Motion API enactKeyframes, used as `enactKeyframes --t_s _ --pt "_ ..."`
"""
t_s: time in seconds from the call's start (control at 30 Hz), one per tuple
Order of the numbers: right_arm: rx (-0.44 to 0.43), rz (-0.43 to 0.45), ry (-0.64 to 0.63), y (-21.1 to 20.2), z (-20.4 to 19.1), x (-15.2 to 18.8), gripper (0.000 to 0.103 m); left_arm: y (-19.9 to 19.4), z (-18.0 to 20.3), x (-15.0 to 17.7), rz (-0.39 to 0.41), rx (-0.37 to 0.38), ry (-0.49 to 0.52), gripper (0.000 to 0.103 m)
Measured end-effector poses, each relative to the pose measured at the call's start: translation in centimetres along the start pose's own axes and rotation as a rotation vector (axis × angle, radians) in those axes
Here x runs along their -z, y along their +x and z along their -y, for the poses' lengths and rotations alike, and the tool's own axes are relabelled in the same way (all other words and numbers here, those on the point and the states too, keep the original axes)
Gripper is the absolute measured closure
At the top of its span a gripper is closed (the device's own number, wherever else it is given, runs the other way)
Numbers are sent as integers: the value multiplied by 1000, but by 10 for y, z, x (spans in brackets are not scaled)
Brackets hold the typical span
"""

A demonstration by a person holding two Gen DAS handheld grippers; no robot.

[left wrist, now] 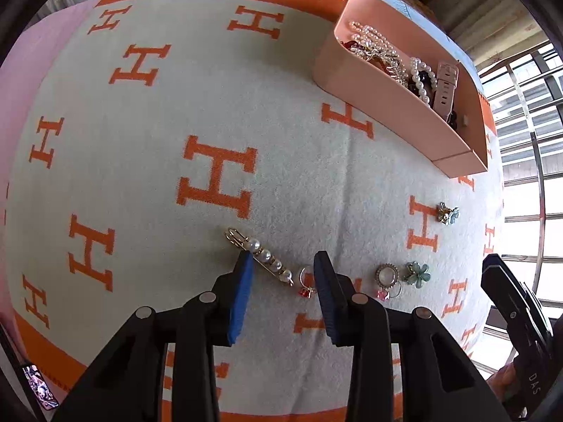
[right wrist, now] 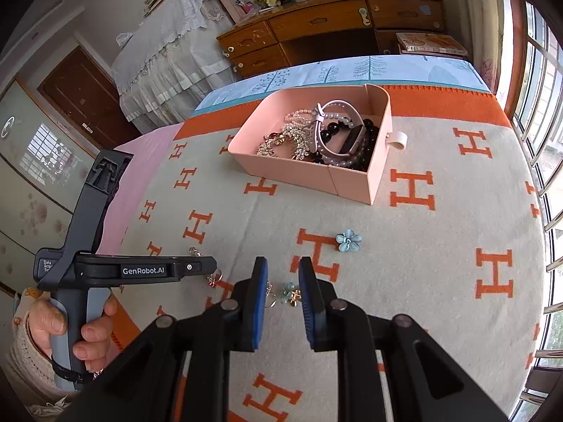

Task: Organize jewelry
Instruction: 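Grasp the pearl brooch pin with the left tool while the right tool approaches the blue flower earring, then lift the brooch pin with the left tool while the right tool grasps the blue flower earring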

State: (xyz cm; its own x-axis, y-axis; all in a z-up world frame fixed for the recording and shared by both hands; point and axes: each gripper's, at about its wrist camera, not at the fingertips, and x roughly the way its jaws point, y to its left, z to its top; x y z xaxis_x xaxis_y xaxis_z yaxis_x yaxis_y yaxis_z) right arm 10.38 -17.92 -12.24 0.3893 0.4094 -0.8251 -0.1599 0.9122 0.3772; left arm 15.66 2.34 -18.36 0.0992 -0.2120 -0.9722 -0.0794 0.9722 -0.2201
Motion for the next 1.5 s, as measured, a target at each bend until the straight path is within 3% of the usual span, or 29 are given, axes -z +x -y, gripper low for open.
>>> enactKeyframes --t_s 0.17,0.2,0.27,0.33,0.67,0.83,1.03,1.17,1.43,1.5 --pt "-9 -3 24 3 12 1 85 3 10 -11 -1 -54 42 71" --pt "-12 -3 30 3 15 1 85 4 14 -13 3 -72 55 75" --pt "-14 0 43 3 21 1 85 5 19 -15 14 -112 82 93" --pt "-14 4 55 3 26 1 85 7 24 -18 23 -126 101 97" --pt "-4 6 121 5 49 -9 85 -3 49 -27 78 -83 134 98" --pt "16 -36 85 20 44 -18 85 -21 64 -31 112 -38 154 98" --pt "127 -43 -94 41 24 -10 85 -32 69 -31 140 -7 175 98" --pt "181 -32 -151 51 19 -4 68 -34 57 -24 139 13 184 98" --pt "256 1 -157 60 14 -7 68 -30 47 -19 132 42 190 98" --pt "307 2 -182 62 9 -5 76 -32 44 -18 135 48 191 98"
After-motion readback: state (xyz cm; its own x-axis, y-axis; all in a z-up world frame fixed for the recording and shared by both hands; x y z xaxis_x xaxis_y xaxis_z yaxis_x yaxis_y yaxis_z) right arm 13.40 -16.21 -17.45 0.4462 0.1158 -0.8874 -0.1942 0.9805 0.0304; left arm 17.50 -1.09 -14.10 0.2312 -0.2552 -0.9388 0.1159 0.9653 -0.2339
